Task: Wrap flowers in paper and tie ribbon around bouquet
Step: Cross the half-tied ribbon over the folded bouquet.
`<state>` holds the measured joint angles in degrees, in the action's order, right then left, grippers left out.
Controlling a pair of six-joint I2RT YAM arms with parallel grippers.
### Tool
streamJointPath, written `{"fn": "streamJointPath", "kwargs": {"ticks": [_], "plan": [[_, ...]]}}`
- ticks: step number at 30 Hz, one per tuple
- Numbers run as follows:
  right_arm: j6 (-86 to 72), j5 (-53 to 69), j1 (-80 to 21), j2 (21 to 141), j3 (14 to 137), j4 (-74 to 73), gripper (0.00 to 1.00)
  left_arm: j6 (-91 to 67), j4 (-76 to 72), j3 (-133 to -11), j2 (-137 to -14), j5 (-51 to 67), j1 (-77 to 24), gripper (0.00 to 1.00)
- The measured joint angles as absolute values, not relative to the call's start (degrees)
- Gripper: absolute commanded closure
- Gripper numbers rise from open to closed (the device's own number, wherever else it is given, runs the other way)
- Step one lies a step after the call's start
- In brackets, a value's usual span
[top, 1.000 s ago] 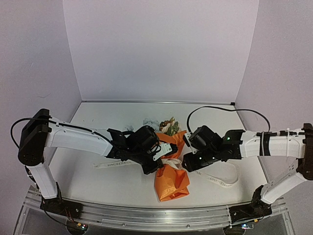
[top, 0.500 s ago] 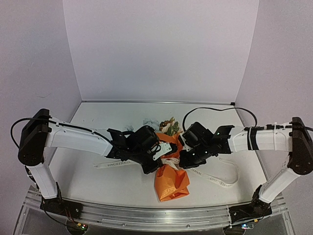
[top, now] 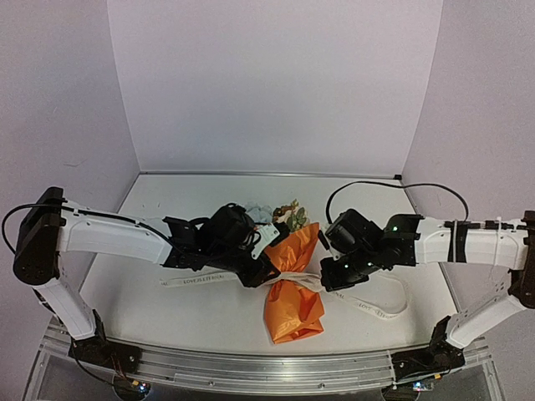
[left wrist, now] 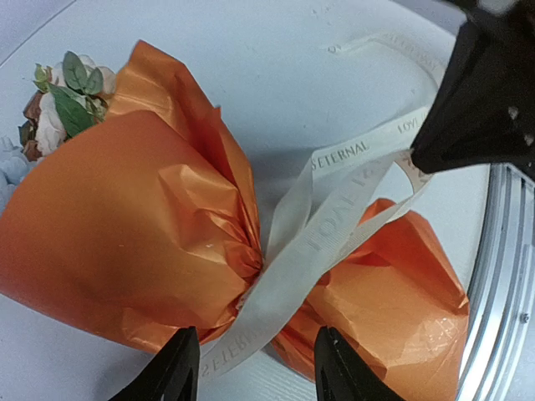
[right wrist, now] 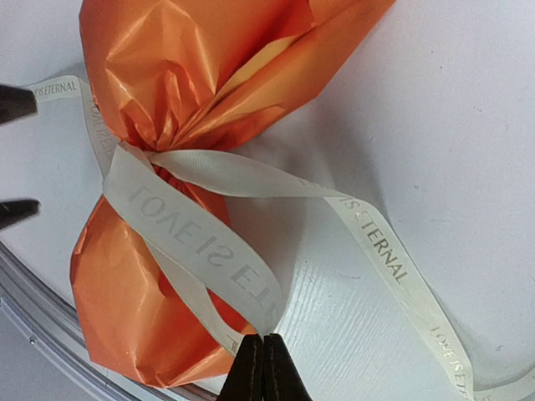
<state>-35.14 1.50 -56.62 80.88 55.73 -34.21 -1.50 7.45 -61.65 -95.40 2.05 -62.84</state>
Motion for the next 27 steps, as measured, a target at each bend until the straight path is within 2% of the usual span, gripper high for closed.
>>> {"fn": "streamJointPath", "kwargs": {"ticks": [10, 27], "plan": [[-37.2, -3.4, -59.4, 80.6, 54.0, -35.9, 1.0, -7.4, 2.3, -60.4, -94.0, 9.9, -59.1, 0.63], [-39.7, -4.3, -59.9, 84.4, 51.3, -32.9, 1.0, -9.4, 0.9, -62.8, -104.6, 17.7, -56.4, 0.68]]}}
